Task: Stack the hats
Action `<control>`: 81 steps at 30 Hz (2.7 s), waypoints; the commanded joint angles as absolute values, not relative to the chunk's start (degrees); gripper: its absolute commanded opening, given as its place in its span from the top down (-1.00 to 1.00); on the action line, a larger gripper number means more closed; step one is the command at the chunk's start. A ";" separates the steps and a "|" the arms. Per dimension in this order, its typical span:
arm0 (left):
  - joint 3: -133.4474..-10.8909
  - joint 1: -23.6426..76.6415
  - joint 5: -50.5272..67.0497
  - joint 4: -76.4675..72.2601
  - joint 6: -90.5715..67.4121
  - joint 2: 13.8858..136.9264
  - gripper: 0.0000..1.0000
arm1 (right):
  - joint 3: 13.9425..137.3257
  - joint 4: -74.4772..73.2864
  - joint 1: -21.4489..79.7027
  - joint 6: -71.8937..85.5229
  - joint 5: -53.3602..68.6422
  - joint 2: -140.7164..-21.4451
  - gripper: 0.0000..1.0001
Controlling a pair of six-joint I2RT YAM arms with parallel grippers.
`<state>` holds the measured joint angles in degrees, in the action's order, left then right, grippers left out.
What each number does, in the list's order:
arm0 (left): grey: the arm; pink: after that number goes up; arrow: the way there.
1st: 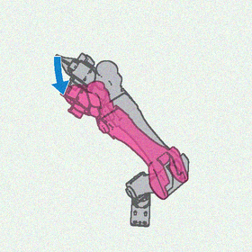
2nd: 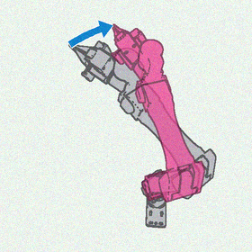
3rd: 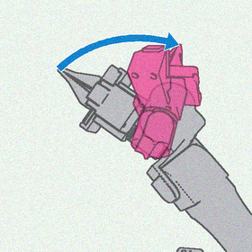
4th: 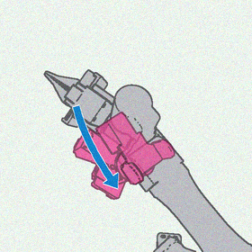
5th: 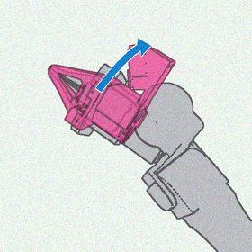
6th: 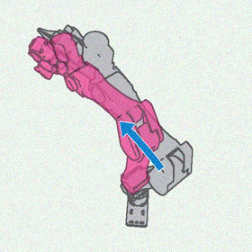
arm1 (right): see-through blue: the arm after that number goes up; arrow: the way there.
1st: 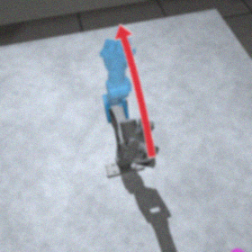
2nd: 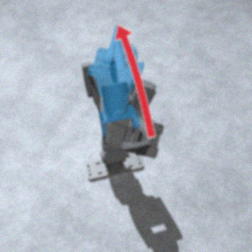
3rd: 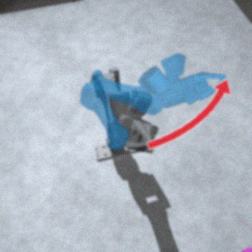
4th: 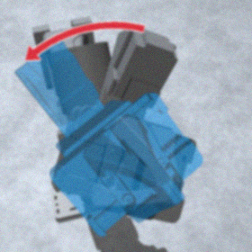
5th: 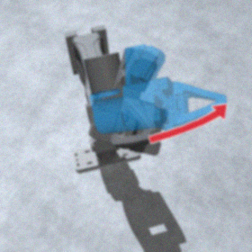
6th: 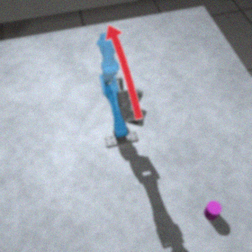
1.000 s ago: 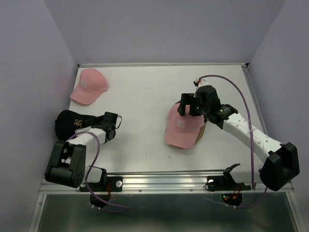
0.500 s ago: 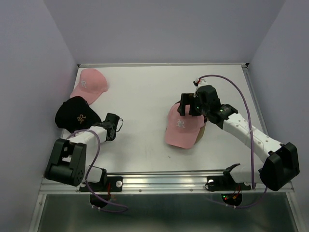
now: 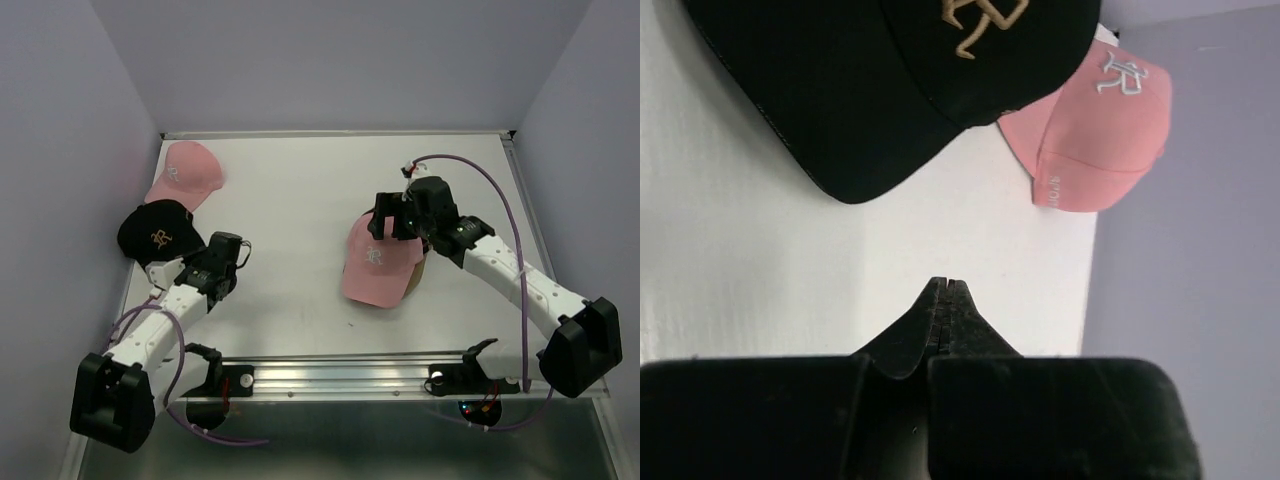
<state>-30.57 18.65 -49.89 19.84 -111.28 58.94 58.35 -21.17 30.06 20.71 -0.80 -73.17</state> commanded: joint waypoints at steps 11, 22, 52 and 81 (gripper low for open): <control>-23.73 18.55 -50.28 13.10 -106.79 55.98 -0.93 | 59.33 -20.48 29.97 20.39 0.35 -71.19 -1.00; -20.57 9.85 -49.66 -3.48 -98.89 67.76 -0.96 | 59.24 -20.48 29.97 19.78 -1.67 -72.07 -1.00; -22.58 2.20 -45.00 -17.23 -95.36 75.76 1.00 | 59.94 -20.57 29.97 18.98 -3.87 -70.75 -1.00; -25.33 42.53 -9.68 -33.64 -56.51 46.33 1.00 | 61.88 -24.52 20.48 32.08 -16.88 -66.01 -1.00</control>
<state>-26.35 39.11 -15.16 -24.23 -59.16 50.85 60.88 -24.16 21.23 29.95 -16.16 -68.36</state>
